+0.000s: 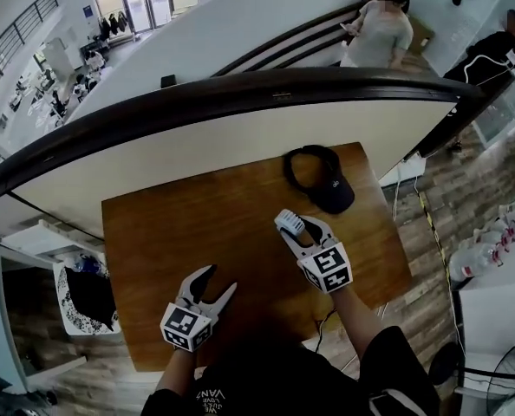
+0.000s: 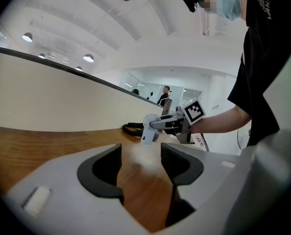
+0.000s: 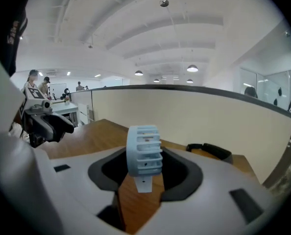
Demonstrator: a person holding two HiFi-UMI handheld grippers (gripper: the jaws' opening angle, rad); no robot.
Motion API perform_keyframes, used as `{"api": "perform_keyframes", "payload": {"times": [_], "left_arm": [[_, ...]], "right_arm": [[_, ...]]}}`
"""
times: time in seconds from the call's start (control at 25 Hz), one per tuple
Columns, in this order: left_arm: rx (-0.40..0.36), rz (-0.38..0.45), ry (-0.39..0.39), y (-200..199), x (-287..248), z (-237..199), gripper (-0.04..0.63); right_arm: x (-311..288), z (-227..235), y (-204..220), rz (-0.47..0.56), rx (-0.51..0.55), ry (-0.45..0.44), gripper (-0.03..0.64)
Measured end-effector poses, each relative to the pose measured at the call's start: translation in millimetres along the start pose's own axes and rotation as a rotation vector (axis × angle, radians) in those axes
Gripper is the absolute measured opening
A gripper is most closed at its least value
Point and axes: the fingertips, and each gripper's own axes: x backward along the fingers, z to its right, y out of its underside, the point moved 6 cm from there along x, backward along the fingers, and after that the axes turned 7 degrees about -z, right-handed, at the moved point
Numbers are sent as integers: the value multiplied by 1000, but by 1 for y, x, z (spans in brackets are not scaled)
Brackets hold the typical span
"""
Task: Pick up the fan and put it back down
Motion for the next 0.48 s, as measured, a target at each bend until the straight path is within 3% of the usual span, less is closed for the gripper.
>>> {"api": "perform_keyframes", "payload": {"times": [0.48], "left_arm": [[31, 50, -138, 2, -25, -16, 236]], "right_arm": [[-74, 66, -30, 26, 99, -97, 187]]}}
